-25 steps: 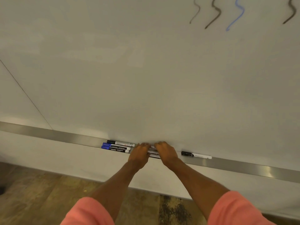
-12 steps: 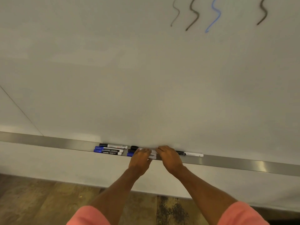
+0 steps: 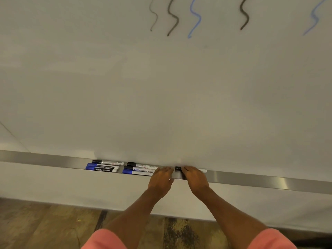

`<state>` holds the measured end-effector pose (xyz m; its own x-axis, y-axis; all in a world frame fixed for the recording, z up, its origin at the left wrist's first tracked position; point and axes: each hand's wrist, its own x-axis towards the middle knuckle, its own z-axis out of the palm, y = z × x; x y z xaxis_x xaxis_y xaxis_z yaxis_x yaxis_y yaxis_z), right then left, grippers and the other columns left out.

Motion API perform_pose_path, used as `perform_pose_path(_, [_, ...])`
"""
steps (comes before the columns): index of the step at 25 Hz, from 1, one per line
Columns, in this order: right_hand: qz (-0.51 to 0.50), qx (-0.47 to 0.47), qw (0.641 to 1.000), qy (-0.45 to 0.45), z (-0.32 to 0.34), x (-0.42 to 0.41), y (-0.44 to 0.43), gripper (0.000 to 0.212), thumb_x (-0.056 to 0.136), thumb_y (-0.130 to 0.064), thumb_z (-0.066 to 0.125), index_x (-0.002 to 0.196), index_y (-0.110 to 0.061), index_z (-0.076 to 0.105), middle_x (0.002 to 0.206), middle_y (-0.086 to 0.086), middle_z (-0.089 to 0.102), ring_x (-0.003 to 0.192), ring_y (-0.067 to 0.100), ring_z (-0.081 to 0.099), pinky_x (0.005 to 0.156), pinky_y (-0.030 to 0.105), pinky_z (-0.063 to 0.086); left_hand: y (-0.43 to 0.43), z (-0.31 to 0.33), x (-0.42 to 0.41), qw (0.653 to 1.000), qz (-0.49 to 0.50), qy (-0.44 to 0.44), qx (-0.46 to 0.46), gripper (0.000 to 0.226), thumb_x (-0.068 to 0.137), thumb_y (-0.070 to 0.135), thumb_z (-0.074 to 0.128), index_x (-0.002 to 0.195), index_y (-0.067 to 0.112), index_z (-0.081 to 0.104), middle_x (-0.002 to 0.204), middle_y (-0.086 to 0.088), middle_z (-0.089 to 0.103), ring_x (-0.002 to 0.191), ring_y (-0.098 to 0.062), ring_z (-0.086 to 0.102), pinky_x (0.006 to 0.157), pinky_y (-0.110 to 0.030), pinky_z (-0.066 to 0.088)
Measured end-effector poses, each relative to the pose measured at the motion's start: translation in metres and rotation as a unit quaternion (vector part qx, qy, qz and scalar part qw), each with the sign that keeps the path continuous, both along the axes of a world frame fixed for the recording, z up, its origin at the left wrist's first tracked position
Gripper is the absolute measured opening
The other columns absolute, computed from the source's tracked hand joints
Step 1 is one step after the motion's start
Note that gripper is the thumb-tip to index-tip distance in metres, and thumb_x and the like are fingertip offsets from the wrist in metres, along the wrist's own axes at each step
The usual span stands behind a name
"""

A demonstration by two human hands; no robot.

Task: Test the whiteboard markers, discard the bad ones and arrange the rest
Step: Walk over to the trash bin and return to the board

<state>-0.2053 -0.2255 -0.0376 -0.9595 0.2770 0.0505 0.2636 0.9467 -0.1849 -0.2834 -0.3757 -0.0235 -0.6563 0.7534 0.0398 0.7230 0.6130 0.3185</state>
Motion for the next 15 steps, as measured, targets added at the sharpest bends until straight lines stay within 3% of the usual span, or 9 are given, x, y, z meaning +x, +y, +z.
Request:
perform_pose_path(4, [0.017,-0.012,1.0,-0.007,0.001,-0.001,0.005,0.029,0.088,-0.011,0.061,0.117,-0.01,0.063,0.118,0.008,0.064,0.11,0.024,0.058,0.092,0.033,0.048,0.008,-0.002,0.008,1.0,0.025,0.001,0.007,0.045,0.097,0.026,0.046,0.14,0.015,0.039,0.144,-0.001,0.044,0.133,-0.016,0.038,0.113,-0.028,0.022])
perform_pose_path(10, [0.008,-0.014,1.0,-0.023,-0.008,-0.008,0.012,0.031,0.091,-0.012,0.054,0.122,-0.015,0.053,0.125,0.003,0.055,0.117,0.019,0.048,0.091,0.03,0.045,0.011,-0.004,0.014,0.998,0.057,-0.001,-0.004,0.048,0.099,0.026,0.044,0.144,0.013,0.033,0.149,-0.003,0.037,0.137,-0.018,0.032,0.113,-0.029,0.02])
perform_pose_path(15, [0.087,-0.016,0.996,0.014,0.002,-0.006,0.011,0.031,0.091,-0.008,0.051,0.122,-0.011,0.056,0.113,0.007,0.065,0.104,0.026,0.057,0.086,0.035,0.044,0.021,-0.002,0.013,0.999,0.037,0.0,0.01,0.044,0.095,0.017,0.05,0.139,0.013,0.041,0.142,-0.005,0.047,0.131,-0.02,0.042,0.109,-0.031,0.029])
